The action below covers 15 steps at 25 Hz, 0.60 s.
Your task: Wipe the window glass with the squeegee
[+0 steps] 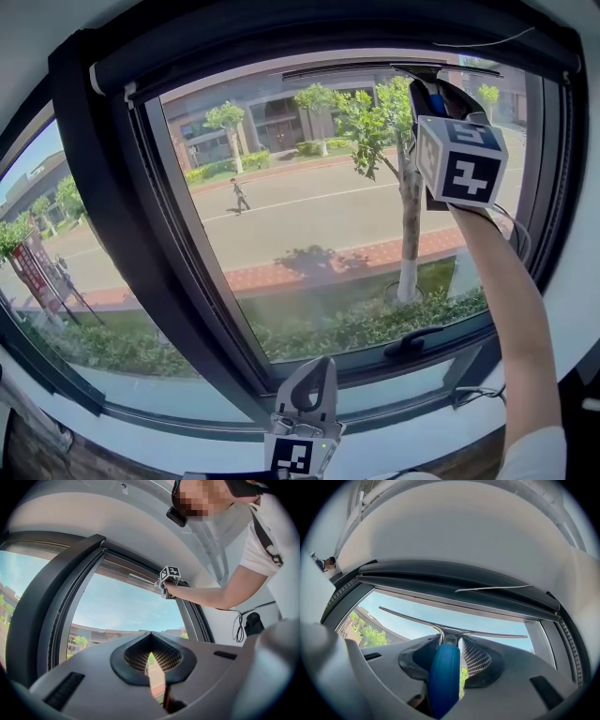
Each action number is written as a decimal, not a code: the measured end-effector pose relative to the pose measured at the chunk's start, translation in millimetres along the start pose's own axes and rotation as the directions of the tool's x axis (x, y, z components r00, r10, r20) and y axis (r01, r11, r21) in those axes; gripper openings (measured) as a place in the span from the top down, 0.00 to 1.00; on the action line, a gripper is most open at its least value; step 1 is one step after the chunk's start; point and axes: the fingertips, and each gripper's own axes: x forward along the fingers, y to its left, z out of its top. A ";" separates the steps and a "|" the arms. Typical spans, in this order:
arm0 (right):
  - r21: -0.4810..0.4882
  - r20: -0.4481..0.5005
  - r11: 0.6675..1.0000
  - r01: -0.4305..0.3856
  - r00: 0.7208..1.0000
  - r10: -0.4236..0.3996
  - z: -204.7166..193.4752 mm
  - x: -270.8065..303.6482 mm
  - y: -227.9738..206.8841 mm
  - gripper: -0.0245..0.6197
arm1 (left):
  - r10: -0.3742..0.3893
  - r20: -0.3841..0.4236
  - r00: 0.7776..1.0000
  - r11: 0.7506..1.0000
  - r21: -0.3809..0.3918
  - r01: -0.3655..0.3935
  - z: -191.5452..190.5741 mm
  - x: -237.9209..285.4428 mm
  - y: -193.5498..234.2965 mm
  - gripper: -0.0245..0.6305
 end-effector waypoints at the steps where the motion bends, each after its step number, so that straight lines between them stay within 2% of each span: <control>1: -0.002 0.000 1.000 0.001 1.000 -0.001 -0.2 -0.3 -0.1 0.73 | 0.000 0.000 1.000 1.000 0.001 0.000 -1.4 -0.3 0.4 0.96; 6: -0.008 0.002 1.000 -0.002 1.000 0.002 -0.7 -0.2 -0.1 0.73 | 0.007 -0.013 1.000 1.000 0.006 -0.007 0.5 11.2 2.7 0.96; 10: -0.005 0.002 1.000 -0.007 1.000 0.007 -0.9 0.5 -0.3 0.73 | -0.039 0.001 0.999 0.994 0.103 0.038 19.7 51.5 11.0 0.96; 13: -0.002 0.003 1.000 -0.009 1.000 0.009 -1.1 0.7 -0.2 0.73 | -0.068 0.039 0.997 0.976 0.211 0.058 52.5 85.9 16.2 0.96; 15: 0.000 0.006 1.000 -0.008 1.000 0.008 -0.7 1.0 -0.6 0.73 | -0.081 0.054 0.995 0.965 0.254 0.065 71.4 103.8 18.7 0.96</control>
